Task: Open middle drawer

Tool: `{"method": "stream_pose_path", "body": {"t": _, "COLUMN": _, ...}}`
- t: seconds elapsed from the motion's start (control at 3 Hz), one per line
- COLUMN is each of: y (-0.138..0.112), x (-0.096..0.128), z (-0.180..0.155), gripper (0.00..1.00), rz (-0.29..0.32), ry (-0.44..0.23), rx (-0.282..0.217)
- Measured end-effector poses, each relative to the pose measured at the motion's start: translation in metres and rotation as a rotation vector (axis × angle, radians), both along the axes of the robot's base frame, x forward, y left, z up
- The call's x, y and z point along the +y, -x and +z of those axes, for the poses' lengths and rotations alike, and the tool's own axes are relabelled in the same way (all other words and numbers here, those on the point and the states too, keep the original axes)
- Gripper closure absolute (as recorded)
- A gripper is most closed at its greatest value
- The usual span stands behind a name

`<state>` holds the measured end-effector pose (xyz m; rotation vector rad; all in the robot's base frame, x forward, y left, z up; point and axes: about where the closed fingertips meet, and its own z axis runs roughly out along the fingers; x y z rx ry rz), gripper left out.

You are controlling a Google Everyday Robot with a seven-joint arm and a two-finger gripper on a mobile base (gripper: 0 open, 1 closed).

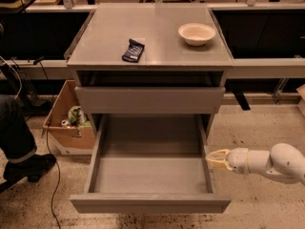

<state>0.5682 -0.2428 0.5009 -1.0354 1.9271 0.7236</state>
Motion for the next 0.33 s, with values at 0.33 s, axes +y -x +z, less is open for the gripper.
{"method": "stream_pose_path", "body": {"t": 0.33, "y": 0.0026, "x": 0.0099, "z": -0.0045, "gripper": 0.74, "rz": 0.021, "ry": 0.000, "rx": 0.011}}
